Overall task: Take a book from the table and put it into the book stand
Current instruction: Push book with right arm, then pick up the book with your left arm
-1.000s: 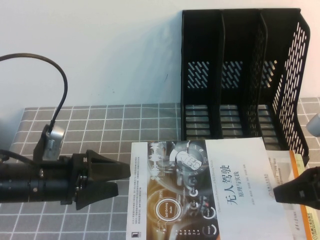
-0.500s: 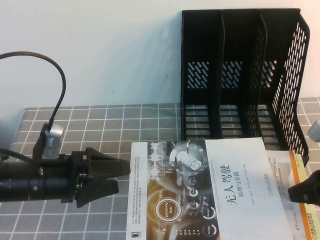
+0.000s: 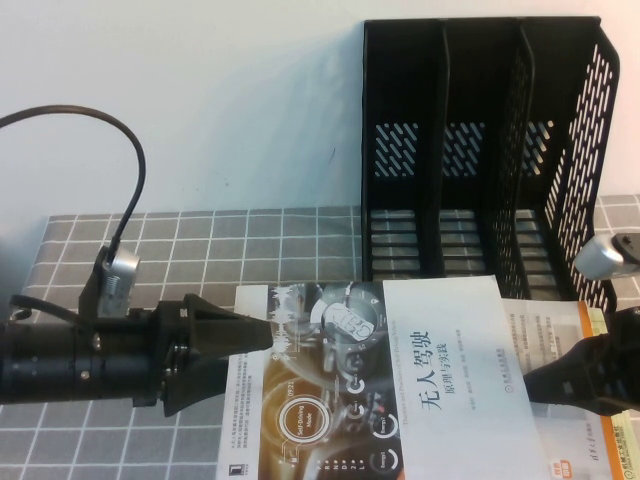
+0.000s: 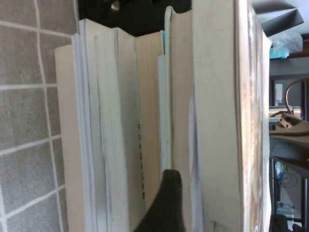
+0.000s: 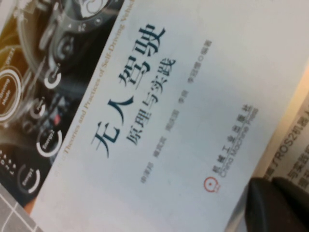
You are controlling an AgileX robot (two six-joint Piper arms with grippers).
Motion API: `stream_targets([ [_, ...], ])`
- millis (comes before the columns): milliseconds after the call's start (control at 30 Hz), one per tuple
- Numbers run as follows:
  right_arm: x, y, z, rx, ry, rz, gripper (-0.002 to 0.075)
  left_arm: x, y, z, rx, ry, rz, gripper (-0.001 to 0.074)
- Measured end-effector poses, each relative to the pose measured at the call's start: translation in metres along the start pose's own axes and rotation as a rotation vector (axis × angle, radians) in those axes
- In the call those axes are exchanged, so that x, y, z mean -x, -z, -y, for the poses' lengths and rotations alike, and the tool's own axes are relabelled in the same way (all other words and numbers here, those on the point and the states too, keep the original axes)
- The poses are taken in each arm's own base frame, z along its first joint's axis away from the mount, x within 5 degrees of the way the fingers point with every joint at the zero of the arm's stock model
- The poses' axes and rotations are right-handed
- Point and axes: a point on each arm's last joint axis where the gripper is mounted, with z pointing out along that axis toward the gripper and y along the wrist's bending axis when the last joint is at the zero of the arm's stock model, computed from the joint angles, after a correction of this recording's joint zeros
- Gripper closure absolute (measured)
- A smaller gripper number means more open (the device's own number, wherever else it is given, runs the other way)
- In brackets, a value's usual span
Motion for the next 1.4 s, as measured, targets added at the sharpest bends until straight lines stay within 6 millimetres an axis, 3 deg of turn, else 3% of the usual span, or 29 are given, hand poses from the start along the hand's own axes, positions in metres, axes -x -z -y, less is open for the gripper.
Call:
stream_targets([
  [167, 0.000, 0.000, 0.000, 0.002, 0.000, 0.002, 0.0729, -0.001, -0.002, -0.006, 0.011, 0.045, 0.027, 0.0099],
  [400, 0.001, 0.000, -0.001, 0.007, -0.005, 0.007, 0.0729, -0.013, -0.011, -0.030, -0.032, 0.151, 0.036, 0.0099],
  [567, 0.001, -0.002, 0.000, 0.015, -0.016, 0.007, 0.0729, -0.012, -0.012, -0.032, -0.049, 0.141, 0.067, 0.0118],
  [733, 0.001, -0.002, 0.000, 0.015, -0.009, 0.007, 0.0729, -0.012, -0.012, -0.032, -0.049, 0.135, 0.063, 0.0238],
  [833, 0.001, -0.002, 0.000, 0.015, 0.002, 0.007, 0.0729, -0.013, -0.012, -0.032, -0.050, 0.126, 0.050, 0.0369],
  [967, 0.001, -0.002, 0.000, 0.013, 0.017, 0.002, 0.0729, -0.014, -0.012, -0.028, -0.088, 0.125, 0.040, 0.0612],
  [1000, 0.000, -0.002, 0.001, 0.008, 0.024, -0.003, 0.0729, -0.014, -0.012, -0.027, -0.092, 0.122, 0.039, 0.0636],
  [1233, -0.002, 0.001, 0.003, -0.064, 0.080, -0.077, 0.0728, -0.007, -0.005, -0.010, -0.060, 0.068, 0.043, 0.0635],
  [1400, -0.004, 0.004, 0.005, -0.106, 0.063, -0.100, 0.0728, 0.019, 0.009, 0.034, -0.054, -0.015, 0.056, 0.0635],
])
